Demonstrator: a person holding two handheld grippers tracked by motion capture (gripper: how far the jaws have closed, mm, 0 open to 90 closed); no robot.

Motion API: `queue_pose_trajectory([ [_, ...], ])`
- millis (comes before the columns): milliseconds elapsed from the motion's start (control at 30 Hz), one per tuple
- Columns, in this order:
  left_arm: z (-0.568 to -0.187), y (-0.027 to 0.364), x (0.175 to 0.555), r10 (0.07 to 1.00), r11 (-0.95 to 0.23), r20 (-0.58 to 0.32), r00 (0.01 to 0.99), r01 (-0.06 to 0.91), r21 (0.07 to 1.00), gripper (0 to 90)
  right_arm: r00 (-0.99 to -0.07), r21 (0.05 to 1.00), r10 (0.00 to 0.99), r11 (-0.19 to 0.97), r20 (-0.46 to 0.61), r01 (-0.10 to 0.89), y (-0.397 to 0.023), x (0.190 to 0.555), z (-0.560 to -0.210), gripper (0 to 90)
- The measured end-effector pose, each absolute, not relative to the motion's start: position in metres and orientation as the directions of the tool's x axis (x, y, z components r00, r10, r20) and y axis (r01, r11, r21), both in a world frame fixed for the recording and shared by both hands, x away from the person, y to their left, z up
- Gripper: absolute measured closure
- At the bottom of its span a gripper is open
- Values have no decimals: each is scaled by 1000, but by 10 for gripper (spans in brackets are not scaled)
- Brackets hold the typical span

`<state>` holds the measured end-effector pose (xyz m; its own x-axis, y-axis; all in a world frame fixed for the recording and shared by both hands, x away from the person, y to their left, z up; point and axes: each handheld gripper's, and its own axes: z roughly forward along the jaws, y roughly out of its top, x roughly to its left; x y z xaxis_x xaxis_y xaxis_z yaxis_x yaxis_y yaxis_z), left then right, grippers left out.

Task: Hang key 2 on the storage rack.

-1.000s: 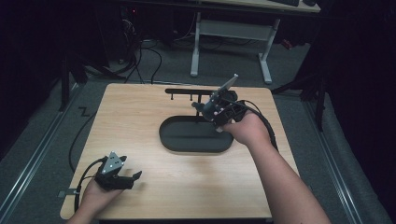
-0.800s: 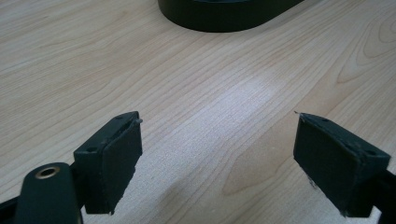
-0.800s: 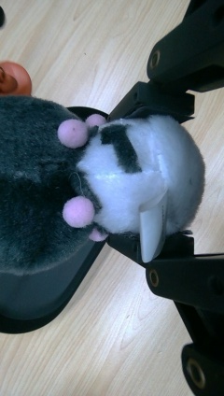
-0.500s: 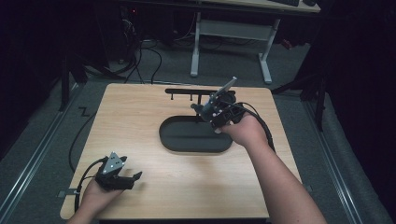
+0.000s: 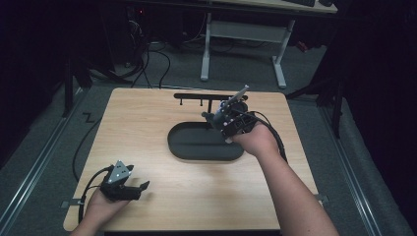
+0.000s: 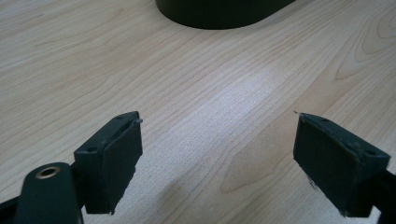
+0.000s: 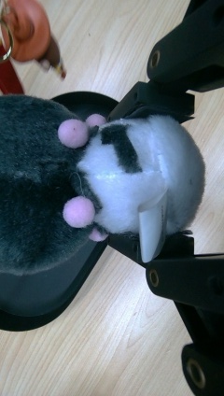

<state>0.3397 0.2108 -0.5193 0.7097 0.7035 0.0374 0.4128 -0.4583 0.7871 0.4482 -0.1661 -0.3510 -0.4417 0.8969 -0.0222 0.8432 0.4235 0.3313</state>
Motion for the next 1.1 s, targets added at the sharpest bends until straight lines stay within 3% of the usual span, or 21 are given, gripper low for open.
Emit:
queue_pose_trajectory([
  [800,-521,209,339,698,-468,41,715,412,782,163,-390,322,920,357,39,877,-173,472,-389,463],
  [967,-521,209,339,697,-470,42,716,412,781,164,-386,334,921,348,54,876,-173,478,-396,433],
  [1100,-522,209,339,693,-473,43,720,409,780,164,-367,344,928,326,62,881,-173,483,-400,346],
])
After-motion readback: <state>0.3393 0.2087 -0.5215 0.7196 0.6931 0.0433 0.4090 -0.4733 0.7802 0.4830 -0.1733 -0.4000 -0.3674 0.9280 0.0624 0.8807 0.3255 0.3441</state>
